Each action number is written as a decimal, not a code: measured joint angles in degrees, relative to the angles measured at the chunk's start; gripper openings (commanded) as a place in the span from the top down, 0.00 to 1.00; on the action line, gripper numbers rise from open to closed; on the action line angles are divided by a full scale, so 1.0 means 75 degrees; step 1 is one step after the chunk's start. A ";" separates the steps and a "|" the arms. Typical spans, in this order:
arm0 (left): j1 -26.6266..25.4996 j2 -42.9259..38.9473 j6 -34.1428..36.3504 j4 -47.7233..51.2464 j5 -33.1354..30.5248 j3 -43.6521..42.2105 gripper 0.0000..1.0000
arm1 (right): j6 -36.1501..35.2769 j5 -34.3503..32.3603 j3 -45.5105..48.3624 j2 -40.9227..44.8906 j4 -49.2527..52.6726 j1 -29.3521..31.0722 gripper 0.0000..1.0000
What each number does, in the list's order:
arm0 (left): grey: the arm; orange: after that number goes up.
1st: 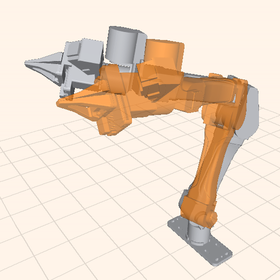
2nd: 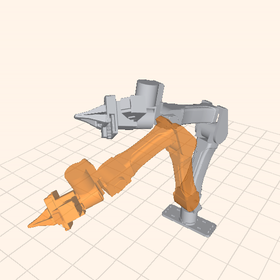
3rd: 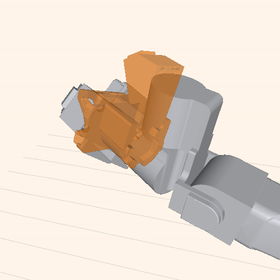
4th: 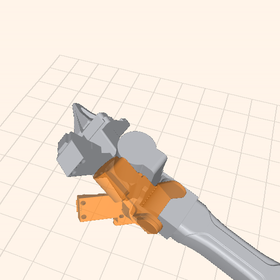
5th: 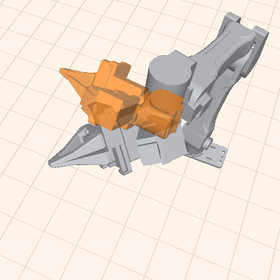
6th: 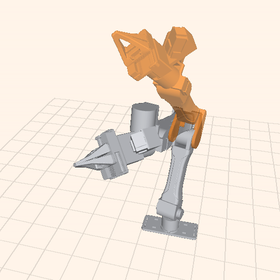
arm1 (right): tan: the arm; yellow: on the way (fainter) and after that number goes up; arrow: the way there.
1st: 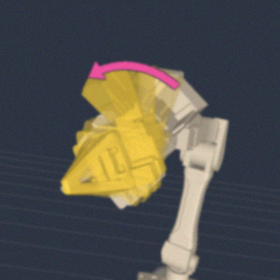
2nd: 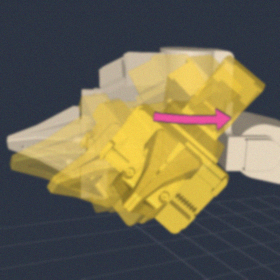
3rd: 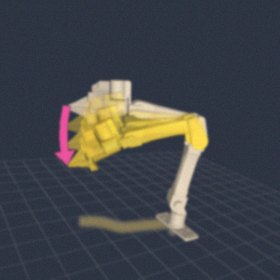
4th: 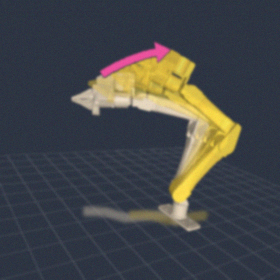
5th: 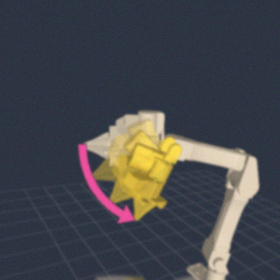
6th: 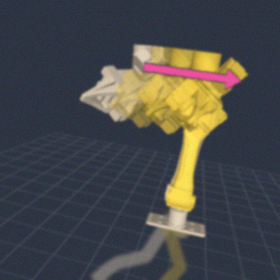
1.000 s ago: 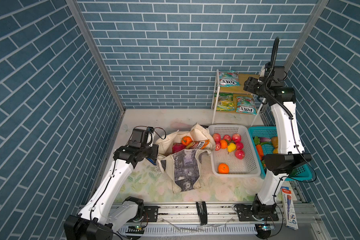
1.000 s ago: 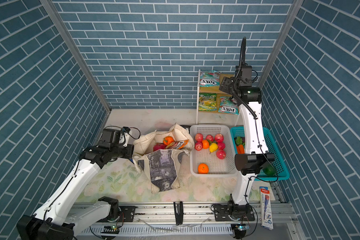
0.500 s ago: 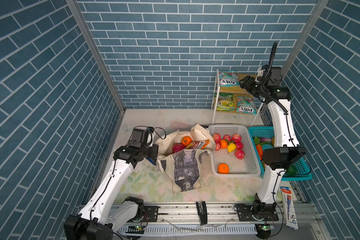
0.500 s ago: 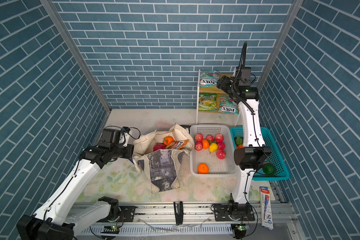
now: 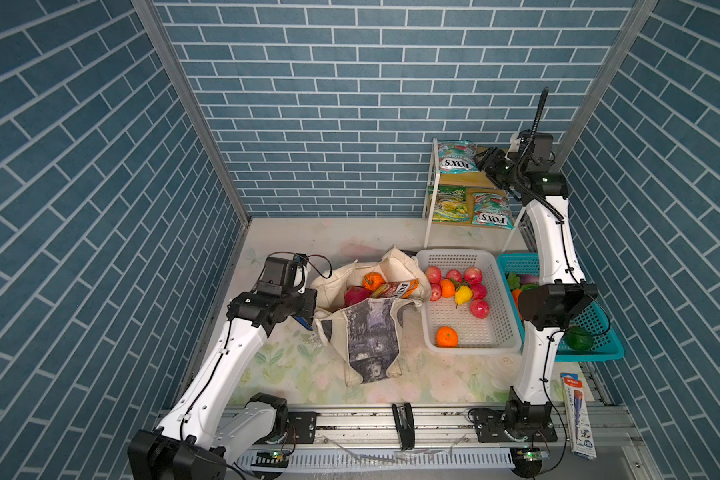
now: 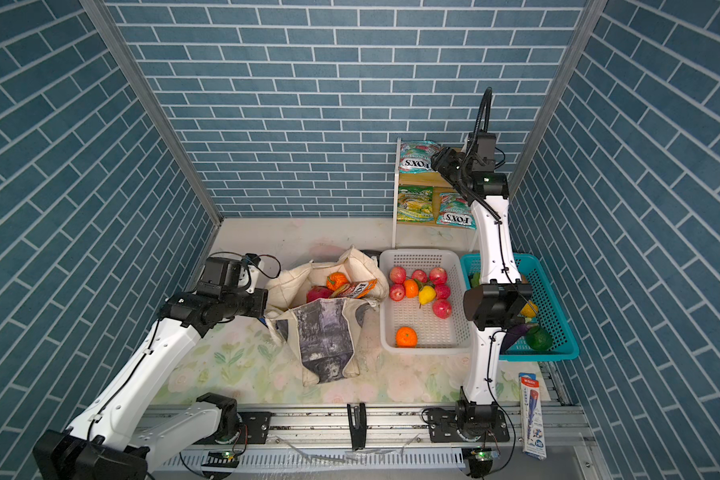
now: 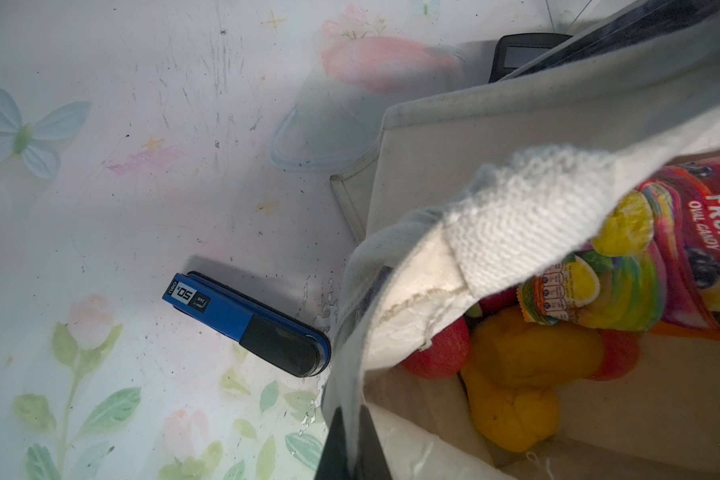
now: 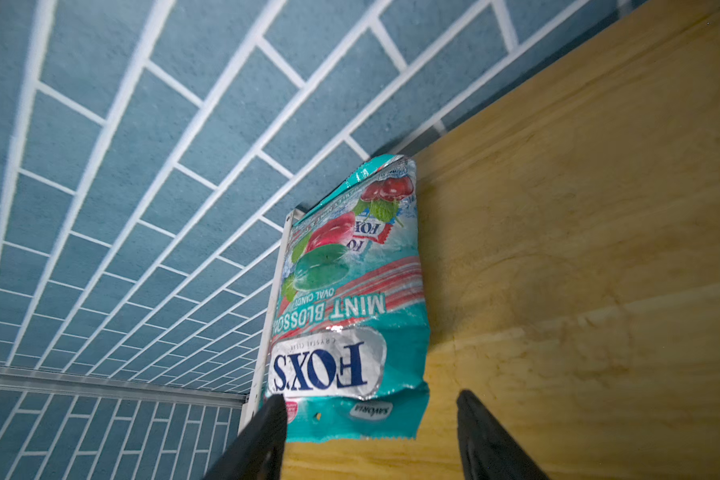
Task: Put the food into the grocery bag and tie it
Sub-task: 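Close the right gripper on the teal Fox's Mint Blossom packet on the shelf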
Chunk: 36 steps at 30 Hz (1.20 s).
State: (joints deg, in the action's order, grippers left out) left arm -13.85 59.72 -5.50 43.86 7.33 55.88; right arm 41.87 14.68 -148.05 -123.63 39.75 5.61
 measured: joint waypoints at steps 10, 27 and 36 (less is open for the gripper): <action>0.0000 0.0000 0.0000 0.0000 0.0000 0.0000 0.95 | 0.0618 0.0085 -0.0038 -0.0452 -0.0414 0.0000 0.39; 0.0000 0.0000 0.0003 0.0000 -0.0003 0.0000 0.95 | 0.1512 0.0251 -0.0041 -0.0737 -0.1000 0.0000 0.74; 0.0000 -0.0038 0.0006 0.0003 -0.0003 0.0000 0.95 | 0.1786 0.0251 0.0248 -0.0635 -0.1180 -0.0012 0.93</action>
State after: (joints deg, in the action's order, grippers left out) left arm -13.85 59.44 -5.45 43.88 7.31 55.88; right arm 55.27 16.56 -146.19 -128.40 30.89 5.52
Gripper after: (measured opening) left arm 0.056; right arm 0.095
